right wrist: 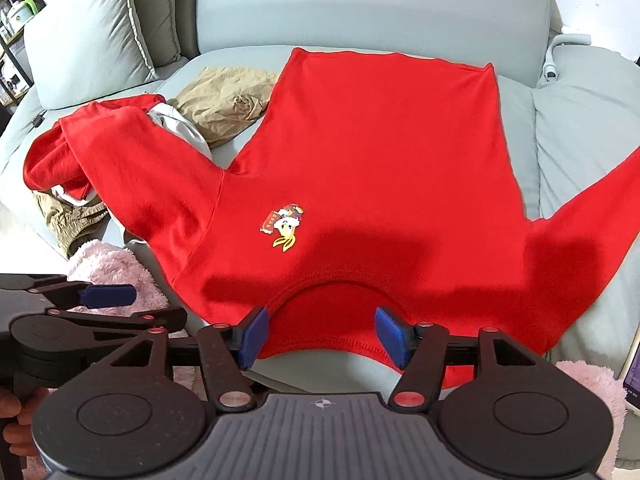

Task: Fold clothes
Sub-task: 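Grasp the red sweatshirt sleeve with the left gripper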

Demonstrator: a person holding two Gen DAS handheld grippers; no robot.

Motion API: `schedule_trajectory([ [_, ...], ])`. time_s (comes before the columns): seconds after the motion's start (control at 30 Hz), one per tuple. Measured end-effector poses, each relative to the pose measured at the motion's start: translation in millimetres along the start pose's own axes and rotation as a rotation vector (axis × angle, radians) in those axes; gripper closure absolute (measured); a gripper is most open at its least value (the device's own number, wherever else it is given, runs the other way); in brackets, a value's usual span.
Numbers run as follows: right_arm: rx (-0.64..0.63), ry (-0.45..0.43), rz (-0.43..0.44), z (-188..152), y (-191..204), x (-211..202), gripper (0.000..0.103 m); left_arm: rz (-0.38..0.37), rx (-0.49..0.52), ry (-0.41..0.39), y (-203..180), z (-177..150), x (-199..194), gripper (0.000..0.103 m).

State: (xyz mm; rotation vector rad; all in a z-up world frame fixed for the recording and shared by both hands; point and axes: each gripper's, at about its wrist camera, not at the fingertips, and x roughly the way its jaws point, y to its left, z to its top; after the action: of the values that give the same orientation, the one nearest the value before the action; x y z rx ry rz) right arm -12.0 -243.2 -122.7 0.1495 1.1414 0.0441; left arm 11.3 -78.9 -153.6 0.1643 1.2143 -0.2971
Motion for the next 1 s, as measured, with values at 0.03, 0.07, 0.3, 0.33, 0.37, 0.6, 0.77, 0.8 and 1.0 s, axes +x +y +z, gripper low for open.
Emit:
schedule_trajectory([
  [0.03, -0.001, 0.0, -0.001, -0.1, 0.3, 0.0, 0.042, -0.001, -0.001, -0.003, 0.8, 0.3, -0.4, 0.041],
  [0.07, -0.003, -0.001, -0.002, -0.5, 1.0, -0.1, 0.042, -0.003, -0.003, -0.003, 1.3, 0.2, -0.5, 0.041],
  [0.3, -0.018, -0.017, 0.011, -4.7, 5.1, -3.3, 0.036, -0.096, -0.021, 0.012, 6.6, 0.2, -2.4, 0.042],
  [0.33, -0.021, -0.017, 0.015, -5.3, 5.4, -3.9, 0.036, -0.09, -0.027, 0.004, 9.3, 1.7, -4.1, 0.042],
  [0.37, -0.024, -0.017, 0.017, -5.6, 5.8, -4.7, 0.036, -0.091, -0.043, -0.005, 14.8, 3.6, -6.4, 0.042],
  [0.6, -0.05, -0.041, 0.036, -4.6, 10.8, -10.0, 0.035, -0.185, -0.291, -0.128, 90.5, 20.2, -27.6, 0.048],
  [0.77, -0.071, -0.034, 0.053, -4.4, 19.0, -7.4, 0.036, -0.274, -0.536, -0.316, 180.0, 39.1, -64.4, 0.054],
  [0.8, -0.074, -0.03, 0.047, -3.9, 20.8, -6.4, 0.036, -0.283, -0.572, -0.343, 194.1, 42.3, -70.7, 0.054],
  [1.0, -0.091, -0.002, 0.015, 0.8, 32.0, 1.0, 0.036, -0.376, -0.988, -0.525, 326.9, 54.7, -77.8, 0.07],
])
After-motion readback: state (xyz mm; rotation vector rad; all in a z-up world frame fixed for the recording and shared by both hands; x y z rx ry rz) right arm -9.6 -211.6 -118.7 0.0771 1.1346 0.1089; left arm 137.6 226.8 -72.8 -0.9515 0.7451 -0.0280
